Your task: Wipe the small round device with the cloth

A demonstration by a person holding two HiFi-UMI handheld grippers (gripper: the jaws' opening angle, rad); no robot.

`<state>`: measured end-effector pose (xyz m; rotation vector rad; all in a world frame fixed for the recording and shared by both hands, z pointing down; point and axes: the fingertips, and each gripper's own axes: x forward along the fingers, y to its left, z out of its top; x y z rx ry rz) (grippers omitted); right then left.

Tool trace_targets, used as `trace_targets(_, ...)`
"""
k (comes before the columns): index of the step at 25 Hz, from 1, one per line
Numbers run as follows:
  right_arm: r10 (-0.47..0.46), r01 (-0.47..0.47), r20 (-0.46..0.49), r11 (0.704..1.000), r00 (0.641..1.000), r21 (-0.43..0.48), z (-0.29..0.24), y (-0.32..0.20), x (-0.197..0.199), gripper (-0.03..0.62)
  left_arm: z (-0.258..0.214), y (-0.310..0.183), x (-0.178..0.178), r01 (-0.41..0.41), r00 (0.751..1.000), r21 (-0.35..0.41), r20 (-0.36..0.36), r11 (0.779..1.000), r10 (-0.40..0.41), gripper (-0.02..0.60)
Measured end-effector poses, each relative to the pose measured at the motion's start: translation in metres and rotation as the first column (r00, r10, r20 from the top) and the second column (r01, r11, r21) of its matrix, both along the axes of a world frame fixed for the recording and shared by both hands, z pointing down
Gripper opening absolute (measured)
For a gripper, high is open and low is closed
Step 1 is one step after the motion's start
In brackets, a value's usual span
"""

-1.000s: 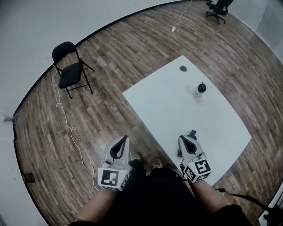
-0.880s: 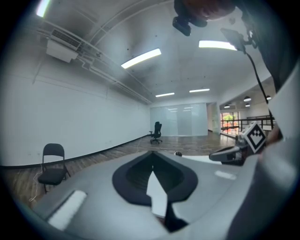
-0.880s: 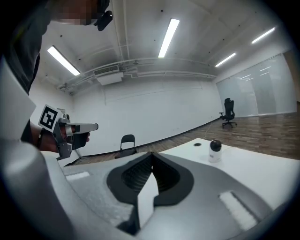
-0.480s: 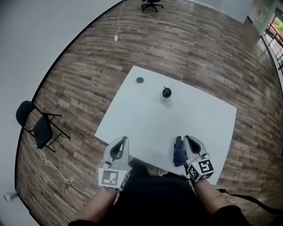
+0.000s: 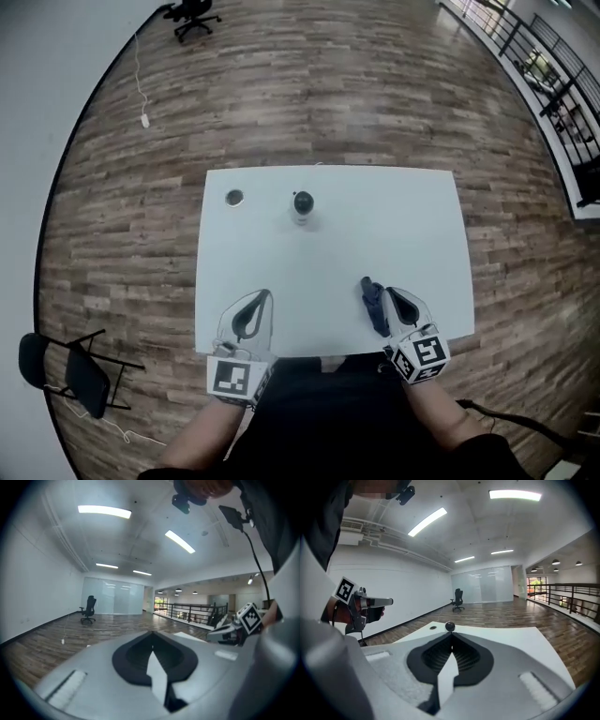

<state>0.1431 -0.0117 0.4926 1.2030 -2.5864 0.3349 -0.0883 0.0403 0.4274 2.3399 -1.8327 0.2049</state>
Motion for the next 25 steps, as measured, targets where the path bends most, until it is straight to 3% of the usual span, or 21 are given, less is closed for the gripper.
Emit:
trace_targets(2,0.028,-0.028,-0.028,0.999,0.999,-0.021,0.007,0.005,0.007,0.002,0.005,-0.008,-0.001,-0.047,0.999,-0.006,0.001,0.999,0.047,0.008)
trace_targets(5,-0.026,0.014,-0.095,0.993,0.995,-0.120,0.033,0.023,0.013,0.002,0.007,-0.018,0.003,-0.087,0.995,0.000,-0.039,0.996,0.087,0.008)
trace_targets(7,-0.054,0.025,-0.146,0.981,0.988,-0.192,0.055,0.032,0.020,0.152,0.009,-0.023,0.000,-0.094,0.996,-0.001,-0.010,0.996,0.094,0.008)
trace_targets(8,-0.060,0.022,-0.174,0.977,0.983,-0.212,0.066,0.034,0.024,0.193,0.008,-0.024,0.001,-0.097,0.995,-0.002,-0.001,0.995,0.097,0.008)
trace_targets(12,-0.082,0.011,-0.285,0.971,0.955,-0.241,0.113,0.029,0.034,0.257,-0.001,-0.028,0.002,-0.088,0.996,-0.006,0.032,0.996,0.089,0.008)
trace_targets(17,-0.139,0.005,-0.351,0.934,0.926,-0.358,0.182,0.026,0.033,0.270,-0.003,-0.022,-0.013,-0.046,0.996,-0.025,0.074,0.999,0.048,0.008)
trace_targets(21,-0.174,-0.032,-0.395,0.886,0.902,-0.462,0.218,0.028,0.035,0.270,0.000,-0.023,-0.025,-0.013,0.997,-0.045,0.074,0.999,0.016,0.008)
trace_targets(25,-0.206,-0.005,-0.393,0.881,0.896,-0.473,0.222,0.027,0.030,0.266,-0.006,-0.024,-0.029,0.012,0.995,-0.032,0.097,0.999,-0.009,0.008)
